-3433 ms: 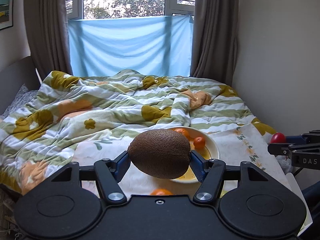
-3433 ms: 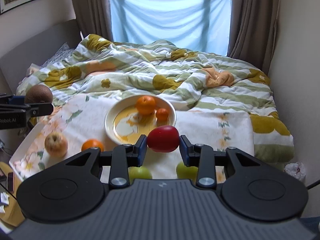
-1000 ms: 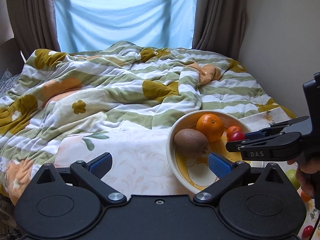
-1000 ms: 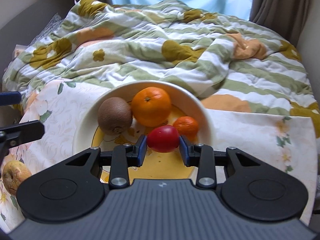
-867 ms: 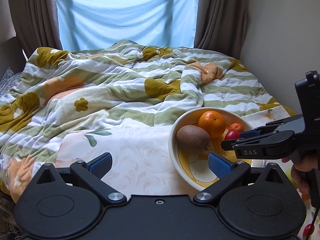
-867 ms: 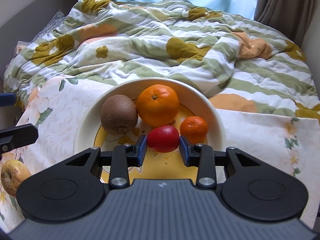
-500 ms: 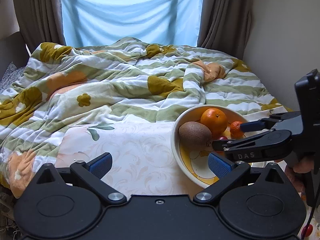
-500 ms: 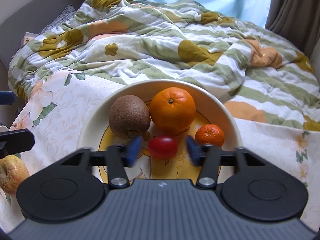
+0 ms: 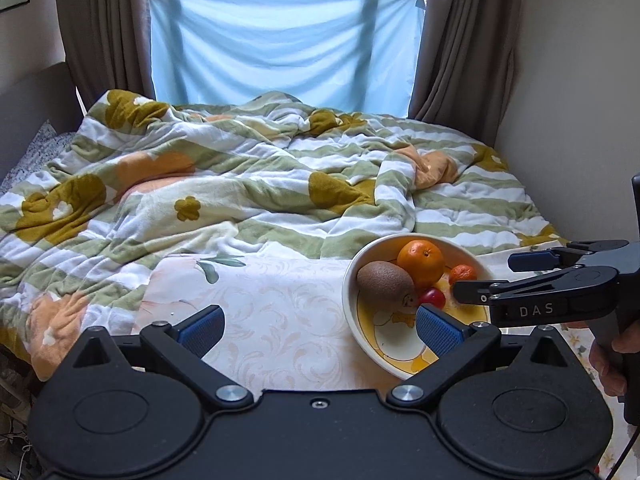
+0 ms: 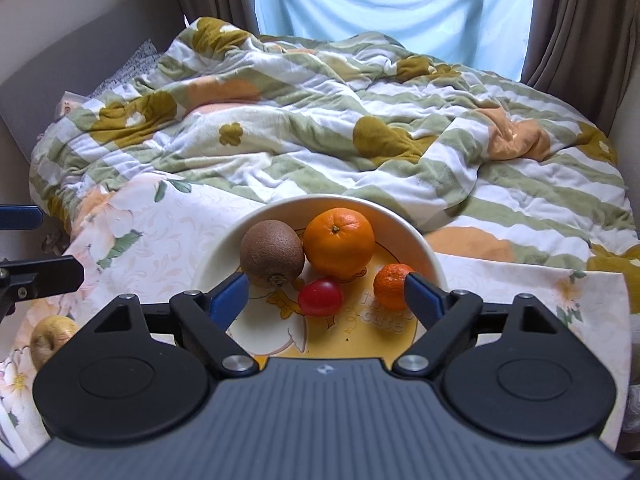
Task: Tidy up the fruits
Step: 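Move both tools back toward the wrinkled apple and green apples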
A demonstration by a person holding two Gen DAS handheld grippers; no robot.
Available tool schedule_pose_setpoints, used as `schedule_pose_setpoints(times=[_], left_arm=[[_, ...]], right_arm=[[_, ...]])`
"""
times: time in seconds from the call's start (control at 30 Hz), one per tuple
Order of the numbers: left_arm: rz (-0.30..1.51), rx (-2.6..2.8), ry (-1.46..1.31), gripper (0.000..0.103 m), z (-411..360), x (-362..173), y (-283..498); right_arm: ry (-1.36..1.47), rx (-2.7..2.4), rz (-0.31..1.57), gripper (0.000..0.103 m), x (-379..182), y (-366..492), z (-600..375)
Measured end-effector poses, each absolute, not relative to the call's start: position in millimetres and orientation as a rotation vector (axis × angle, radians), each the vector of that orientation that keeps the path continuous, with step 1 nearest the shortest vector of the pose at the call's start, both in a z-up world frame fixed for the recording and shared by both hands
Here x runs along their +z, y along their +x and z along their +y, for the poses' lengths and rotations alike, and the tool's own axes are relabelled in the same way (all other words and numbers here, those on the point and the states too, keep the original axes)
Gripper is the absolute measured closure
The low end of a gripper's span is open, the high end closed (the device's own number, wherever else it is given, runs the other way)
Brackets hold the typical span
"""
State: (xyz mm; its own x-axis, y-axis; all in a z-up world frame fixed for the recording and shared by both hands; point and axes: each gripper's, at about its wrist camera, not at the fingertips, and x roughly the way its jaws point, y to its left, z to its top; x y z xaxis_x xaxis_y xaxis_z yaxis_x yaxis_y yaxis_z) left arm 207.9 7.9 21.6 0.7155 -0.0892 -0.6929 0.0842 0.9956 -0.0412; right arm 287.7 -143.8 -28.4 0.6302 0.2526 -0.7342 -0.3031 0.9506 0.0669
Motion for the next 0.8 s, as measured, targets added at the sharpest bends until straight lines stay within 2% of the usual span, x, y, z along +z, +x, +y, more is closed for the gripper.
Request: schedule_pose_setpoints(times=[0.8], left_arm=[[0.608, 0.0, -0.002, 0.0, -17, 76, 91]], right_arm=[[-0.118, 0.318, 0.681, 0.003, 50, 163, -189]])
